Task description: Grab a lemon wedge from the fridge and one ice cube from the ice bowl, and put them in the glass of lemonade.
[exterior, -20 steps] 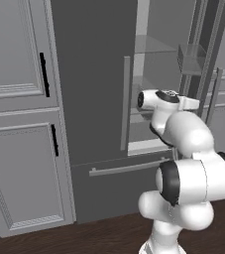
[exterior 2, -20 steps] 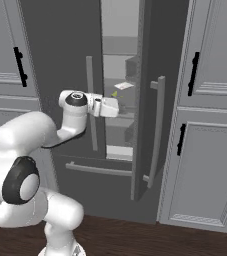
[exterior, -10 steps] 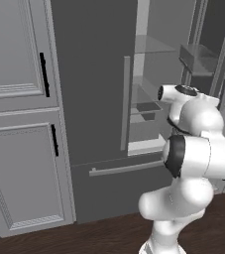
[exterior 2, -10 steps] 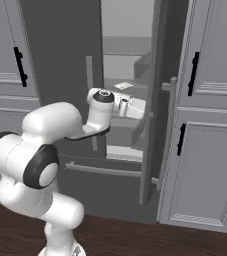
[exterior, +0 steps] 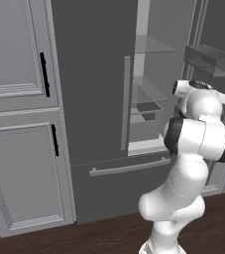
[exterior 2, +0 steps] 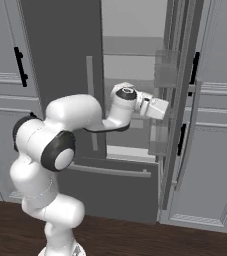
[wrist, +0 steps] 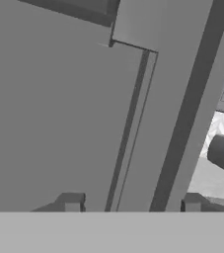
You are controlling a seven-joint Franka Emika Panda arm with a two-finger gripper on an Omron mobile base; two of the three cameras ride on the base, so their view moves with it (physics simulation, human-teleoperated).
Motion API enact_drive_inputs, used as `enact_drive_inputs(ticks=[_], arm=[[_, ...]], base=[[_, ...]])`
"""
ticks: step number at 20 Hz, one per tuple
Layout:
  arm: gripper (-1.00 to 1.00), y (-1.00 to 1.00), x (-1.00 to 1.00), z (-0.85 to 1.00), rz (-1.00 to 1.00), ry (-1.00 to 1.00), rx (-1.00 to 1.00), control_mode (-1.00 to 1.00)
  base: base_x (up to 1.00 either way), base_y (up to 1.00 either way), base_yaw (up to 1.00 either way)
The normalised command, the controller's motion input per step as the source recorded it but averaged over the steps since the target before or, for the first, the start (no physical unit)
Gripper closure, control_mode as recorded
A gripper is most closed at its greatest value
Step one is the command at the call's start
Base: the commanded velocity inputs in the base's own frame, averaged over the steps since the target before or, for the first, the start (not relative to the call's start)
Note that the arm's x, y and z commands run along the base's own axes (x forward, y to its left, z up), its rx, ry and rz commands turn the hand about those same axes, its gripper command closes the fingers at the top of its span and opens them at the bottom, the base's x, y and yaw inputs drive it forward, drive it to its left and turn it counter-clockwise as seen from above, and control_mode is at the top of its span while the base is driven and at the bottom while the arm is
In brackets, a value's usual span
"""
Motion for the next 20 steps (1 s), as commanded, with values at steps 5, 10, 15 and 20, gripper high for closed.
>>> enact_drive_inputs(ticks=[5, 10, 15, 20], arm=[[-1.00, -0.30, -0.29, 0.04, -0.04, -0.05, 0.04, -1.00], [-1.00, 0.10, -0.91, 0.46, 0.00, -0.13, 0.01, -1.00], [-1.00, 0.62, -0.91, 0.52, 0.05, -0.11, -0.02, -1.00], [-1.00, 0.94, -0.93, 0.00, 0.20, -0.04, -0.04, -1.00]], base=[[0.00, 0.00, 0.00], [0.00, 0.00, 0.00], [0.00, 0.00, 0.00], [0.00, 0.00, 0.00]])
